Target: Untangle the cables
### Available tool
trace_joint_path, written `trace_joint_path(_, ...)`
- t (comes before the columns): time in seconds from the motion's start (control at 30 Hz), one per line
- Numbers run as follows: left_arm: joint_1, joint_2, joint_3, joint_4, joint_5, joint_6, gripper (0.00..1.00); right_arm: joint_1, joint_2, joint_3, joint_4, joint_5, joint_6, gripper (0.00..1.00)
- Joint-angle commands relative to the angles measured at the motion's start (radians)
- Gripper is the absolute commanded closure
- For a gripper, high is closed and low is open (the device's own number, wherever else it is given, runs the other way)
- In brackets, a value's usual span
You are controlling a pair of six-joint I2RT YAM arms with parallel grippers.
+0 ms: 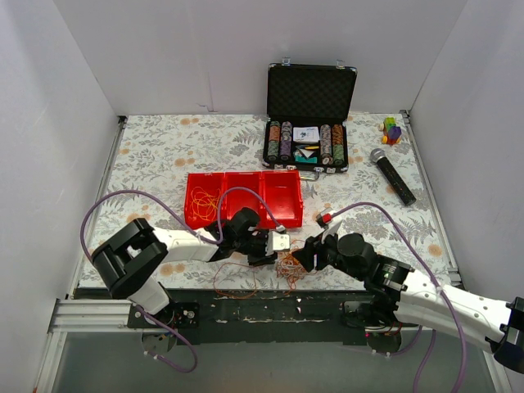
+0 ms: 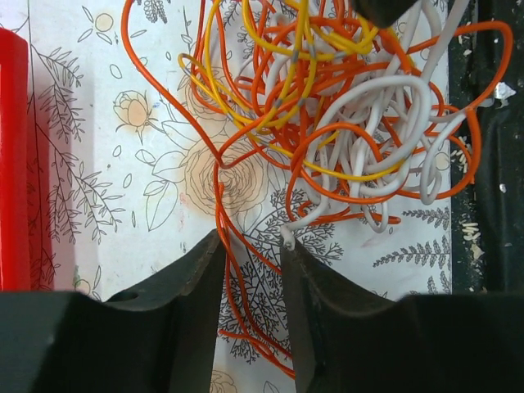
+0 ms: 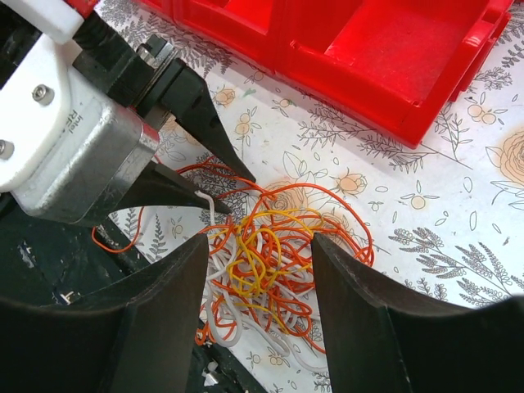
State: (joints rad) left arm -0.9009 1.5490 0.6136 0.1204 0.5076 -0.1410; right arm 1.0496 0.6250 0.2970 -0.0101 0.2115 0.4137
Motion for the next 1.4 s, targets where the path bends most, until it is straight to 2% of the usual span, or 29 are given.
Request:
trace_joint_path(0.0, -0.009, -0.018, -0.023, 0.033, -0.041, 0.015, 0.73, 0.003, -0.019, 0.010, 0.012, 0.022, -0.004, 0.39)
trace_joint_path(0.17, -0.007, -0.061, -0.014, 0.015, -0.113, 0.011, 1.00, 0.003, -0.008, 0.005, 0.021, 0.020, -0.003, 0.39)
trace_joint_path(0.33, -0.006, -0.124, 0.044, -0.033, -0.225, -0.020, 1.00, 0.003, 0.015, 0.004, 0.027, 0.020, -0.006, 0.38)
trace_joint_path(0.47, -0.004, -0.173, 0.144, -0.155, -0.285, -0.072, 1.00, 0.003, 0.033, -0.012, 0.048, 0.011, -0.006, 0.38)
trace_joint_path(0.63, -0.006, -0.237, 0.235, -0.290, -0.267, -0.130, 1.00, 0.003, 0.090, -0.015, 0.093, -0.007, -0.015, 0.38)
trace_joint_path(1.07, -0.006, -0.348, 0.333, -0.419, -0.215, -0.221, 1.00, 0.003, 0.272, 0.019, 0.200, -0.040, -0.044, 0.43)
trace_joint_path(1.2, -0.006, -0.368, 0.354, -0.449, -0.192, -0.226, 1.00, 0.003, 0.223, 0.054, 0.154, -0.005, -0.062, 0.46)
trace_joint_path(1.37, -0.007, -0.382, 0.357, -0.461, -0.188, -0.215, 1.00, 0.003, 0.148, 0.083, 0.148, 0.028, -0.098, 0.55)
